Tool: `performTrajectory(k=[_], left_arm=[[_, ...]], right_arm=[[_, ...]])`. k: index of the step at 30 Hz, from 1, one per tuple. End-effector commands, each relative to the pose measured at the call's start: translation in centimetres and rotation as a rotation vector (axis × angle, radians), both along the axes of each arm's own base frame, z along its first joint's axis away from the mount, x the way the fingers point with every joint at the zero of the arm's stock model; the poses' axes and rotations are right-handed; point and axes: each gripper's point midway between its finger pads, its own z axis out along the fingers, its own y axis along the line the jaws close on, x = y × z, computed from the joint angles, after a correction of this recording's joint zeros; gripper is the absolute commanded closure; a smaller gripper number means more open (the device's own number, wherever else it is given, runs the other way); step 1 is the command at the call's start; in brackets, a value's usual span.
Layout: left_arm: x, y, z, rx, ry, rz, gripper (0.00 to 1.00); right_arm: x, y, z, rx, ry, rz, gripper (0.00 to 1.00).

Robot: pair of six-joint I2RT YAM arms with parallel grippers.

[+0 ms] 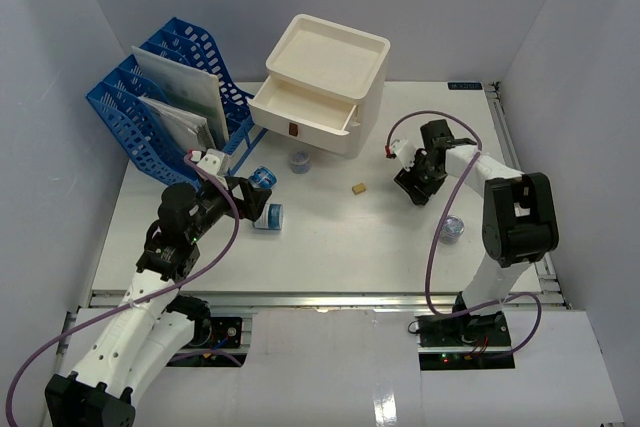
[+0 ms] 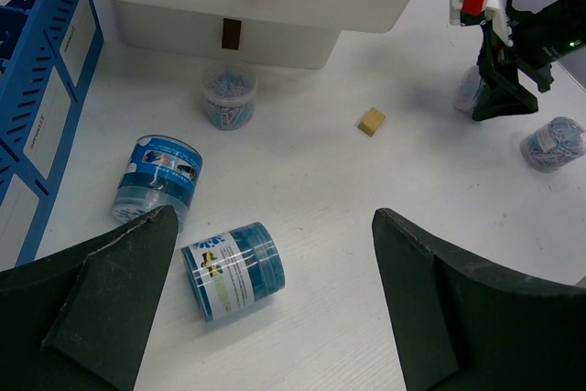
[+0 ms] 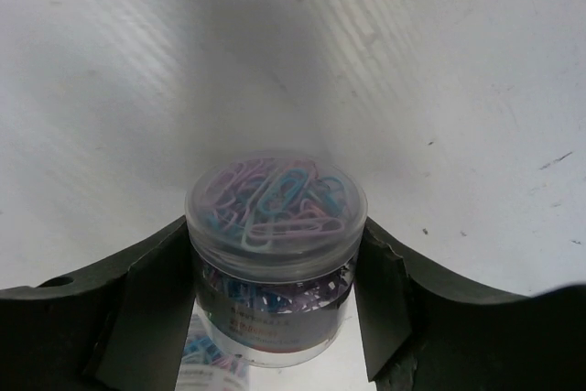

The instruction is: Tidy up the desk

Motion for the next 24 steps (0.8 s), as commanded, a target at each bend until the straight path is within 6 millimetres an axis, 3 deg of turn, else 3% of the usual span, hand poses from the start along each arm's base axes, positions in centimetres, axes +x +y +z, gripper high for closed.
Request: performTrajectory(k=[1,3,5,8,10,15,17,20,24], left_arm=[[0.0,0.0,1.1,-0.003,-0.027,0.003,0.02],[0.0,0.1,1.1,0.0,-0.026,0.006,0.02],[0.1,0.1,1.0,0.004,-0.023,0.006,0.02],[0.2,0.2,0.8,0.008,-0.017,0.008,0.02],[0.1,0.1,0.8,0.009,-0.018,0.008,0.02],[0.2,0.2,0.7,0.013,-0.018,0.012,0.02],[0.2,0.2,0.6,0.014,-0.016,0.013,0.02],[0.3,0.2,0.5,0.018,-0.015,0.011,0.02],[0.2,0.1,0.3,0.022,-0.013,0.006,0.02]], right_arm=[[-1.3,6.0,8.6,0.218,-0.097,0.115,0.79],[-3.1,10.1,11.8,0.286,-0.137,0.213,0.8],[-4.3,12.8,13.8,0.298,-0.17,0.28,0.8],[-4.7,16.6,18.6,0.349,-0.252,0.358,0.8],[-4.9,18.3,20.2,0.372,-0.274,0.39,0.8],[-2.1,21.8,27.9,0.452,-0.443,0.415,0.81],[-0.6,22.7,28.5,0.457,-0.468,0.395,0.81],[1.8,23.9,31.0,0.488,-0.558,0.36,0.8],[4.5,25.2,30.3,0.474,-0.587,0.327,0.77]])
